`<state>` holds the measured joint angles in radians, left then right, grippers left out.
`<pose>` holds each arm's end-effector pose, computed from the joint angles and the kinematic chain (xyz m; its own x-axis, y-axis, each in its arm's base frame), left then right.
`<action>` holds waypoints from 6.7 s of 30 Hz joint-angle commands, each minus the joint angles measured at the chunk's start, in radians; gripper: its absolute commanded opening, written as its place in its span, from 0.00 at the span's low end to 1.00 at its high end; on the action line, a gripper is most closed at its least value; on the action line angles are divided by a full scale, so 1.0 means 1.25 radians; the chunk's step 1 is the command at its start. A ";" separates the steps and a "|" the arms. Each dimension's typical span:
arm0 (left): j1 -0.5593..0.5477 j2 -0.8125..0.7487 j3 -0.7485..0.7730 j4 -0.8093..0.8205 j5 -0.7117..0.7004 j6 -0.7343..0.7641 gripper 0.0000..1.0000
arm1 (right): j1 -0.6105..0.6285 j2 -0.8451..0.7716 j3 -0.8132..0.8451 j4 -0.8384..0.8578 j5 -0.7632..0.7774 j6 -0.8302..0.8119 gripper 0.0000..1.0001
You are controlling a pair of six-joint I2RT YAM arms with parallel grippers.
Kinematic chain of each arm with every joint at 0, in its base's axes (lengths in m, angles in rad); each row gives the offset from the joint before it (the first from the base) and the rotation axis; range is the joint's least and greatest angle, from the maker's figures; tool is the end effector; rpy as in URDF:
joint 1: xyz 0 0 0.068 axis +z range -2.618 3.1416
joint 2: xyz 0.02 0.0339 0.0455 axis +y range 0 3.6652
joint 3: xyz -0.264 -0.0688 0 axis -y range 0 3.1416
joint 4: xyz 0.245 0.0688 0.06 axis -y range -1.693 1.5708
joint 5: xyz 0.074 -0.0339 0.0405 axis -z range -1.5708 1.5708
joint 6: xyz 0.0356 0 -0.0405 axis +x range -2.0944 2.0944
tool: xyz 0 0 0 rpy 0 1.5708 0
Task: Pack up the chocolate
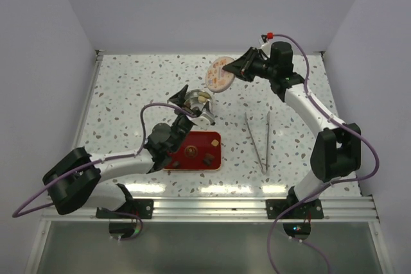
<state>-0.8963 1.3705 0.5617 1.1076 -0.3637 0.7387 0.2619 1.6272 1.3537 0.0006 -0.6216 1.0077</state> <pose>0.1863 -0.2128 0.2680 0.4844 0.4018 -0.7771 0.2589 0.7826 0.5661 0.3676 0.1200 0.3409 -0.7750 0.5040 -0.3813 -0.1814 0.4007 0.8981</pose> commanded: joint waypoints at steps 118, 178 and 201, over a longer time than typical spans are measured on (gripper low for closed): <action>0.534 0.295 0.196 -0.406 0.678 -1.062 1.00 | 0.102 0.362 -0.017 0.099 -0.011 -0.186 0.50; 0.534 0.321 0.237 -0.426 0.730 -1.030 1.00 | 0.139 0.429 0.201 -0.117 0.075 -0.320 0.57; 0.534 0.325 0.242 -0.427 0.740 -1.029 1.00 | 0.159 0.426 0.241 -0.145 0.080 -0.341 0.61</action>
<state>-0.2214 1.7695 0.8230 0.5369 0.4938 -0.5560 0.4255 2.1548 1.5993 -0.1837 -0.4992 0.5911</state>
